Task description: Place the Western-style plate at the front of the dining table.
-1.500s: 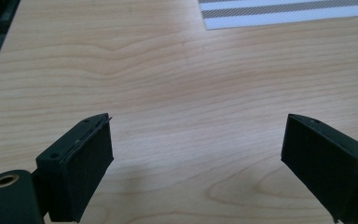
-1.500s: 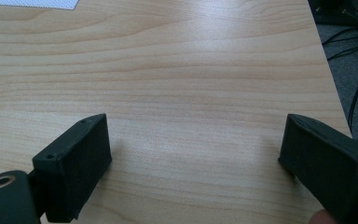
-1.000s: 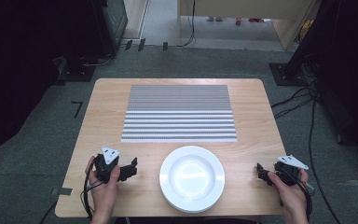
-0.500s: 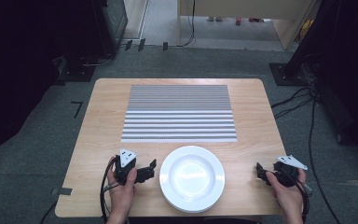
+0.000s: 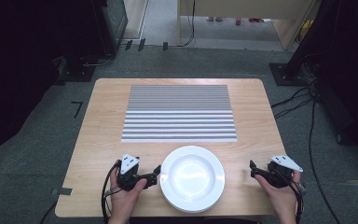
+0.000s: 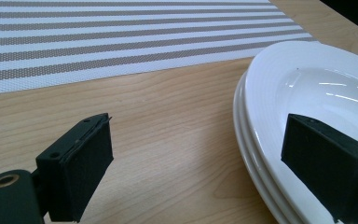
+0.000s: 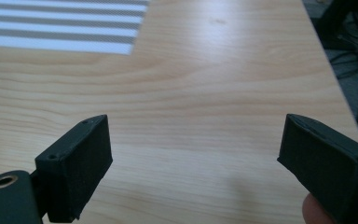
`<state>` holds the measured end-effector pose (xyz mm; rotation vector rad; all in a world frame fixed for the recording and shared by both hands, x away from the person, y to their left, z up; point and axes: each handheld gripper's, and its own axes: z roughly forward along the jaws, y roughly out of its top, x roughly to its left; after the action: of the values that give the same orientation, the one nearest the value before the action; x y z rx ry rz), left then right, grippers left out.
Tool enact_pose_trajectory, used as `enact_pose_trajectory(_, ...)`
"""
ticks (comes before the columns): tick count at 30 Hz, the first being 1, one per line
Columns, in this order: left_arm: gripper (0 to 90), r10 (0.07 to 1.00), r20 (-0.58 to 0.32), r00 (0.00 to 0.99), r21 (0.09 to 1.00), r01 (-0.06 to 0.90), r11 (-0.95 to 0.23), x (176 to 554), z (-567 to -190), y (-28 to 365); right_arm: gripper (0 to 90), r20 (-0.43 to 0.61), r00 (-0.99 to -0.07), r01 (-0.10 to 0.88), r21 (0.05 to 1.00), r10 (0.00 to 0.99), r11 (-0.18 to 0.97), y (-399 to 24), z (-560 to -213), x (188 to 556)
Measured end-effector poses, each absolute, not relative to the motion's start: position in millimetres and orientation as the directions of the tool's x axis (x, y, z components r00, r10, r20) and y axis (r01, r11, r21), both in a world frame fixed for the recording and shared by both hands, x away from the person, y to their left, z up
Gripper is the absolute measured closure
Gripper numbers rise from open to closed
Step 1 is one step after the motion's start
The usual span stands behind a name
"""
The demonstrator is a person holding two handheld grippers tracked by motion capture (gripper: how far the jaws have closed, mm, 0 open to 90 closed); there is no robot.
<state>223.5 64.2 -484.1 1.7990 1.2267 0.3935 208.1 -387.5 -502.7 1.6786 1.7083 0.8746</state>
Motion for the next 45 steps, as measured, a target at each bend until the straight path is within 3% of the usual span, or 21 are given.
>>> enact_pose_trajectory(3, 8.7, 0.859, -0.213, 0.465, 0.808, 0.578, -0.113, 222.2, -483.7, 62.1, 9.8, 0.072, -0.056, 0.602, 0.798, 0.996, -0.024, -375.3, -496.6, 207.2)
enact_pose_trajectory(5, 8.7, 0.854, -0.217, 0.473, 0.808, 0.578, -0.115, 221.4, -483.2, 60.9, 16.7, 0.090, -0.065, 0.594, 0.804, 0.994, -0.034, -368.8, -493.7, 206.7)
enact_pose_trajectory(13, 9.1, 0.843, -0.210, 0.496, 0.805, 0.576, -0.138, 219.0, -483.3, 53.6, 24.5, 0.122, -0.124, 0.570, 0.821, 0.985, -0.030, -344.3, -484.9, 203.7)
enact_pose_trajectory(19, 9.6, 0.828, -0.214, 0.519, 0.802, 0.576, -0.154, 217.5, -483.3, 49.4, 26.2, 0.143, -0.168, 0.573, 0.819, 0.975, -0.021, -334.3, -484.0, 201.7)
enact_pose_trajectory(26, 15.4, 0.798, -0.239, 0.553, 0.799, 0.579, -0.161, 215.4, -483.2, 45.3, 43.5, 0.162, -0.253, 0.563, 0.826, 0.954, 0.009, -320.3, -483.1, 199.5)
enact_pose_trajectory(29, 25.1, 0.782, -0.246, 0.573, 0.804, 0.571, -0.166, 214.2, -482.8, 45.4, 52.7, 0.174, -0.284, 0.563, 0.826, 0.943, 0.017, -311.9, -483.0, 197.9)
enact_pose_trajectory(34, 34.5, 0.759, -0.255, 0.600, 0.802, 0.570, -0.181, 213.2, -483.9, 43.3, 59.6, 0.233, -0.291, 0.581, 0.814, 0.928, -0.022, -304.3, -483.0, 196.1)
enact_pose_trajectory(41, 39.7, 0.755, -0.263, 0.601, 0.783, 0.590, -0.197, 213.4, -486.3, 41.4, 66.3, 0.275, -0.296, 0.597, 0.801, 0.915, -0.047, -299.2, -484.3, 194.6)
enact_pose_trajectory(45, 42.8, 0.763, -0.263, 0.590, 0.766, 0.608, -0.207, 214.2, -489.4, 40.5, 71.4, 0.352, -0.304, 0.611, 0.785, 0.885, -0.102, -298.5, -484.4, 194.0)
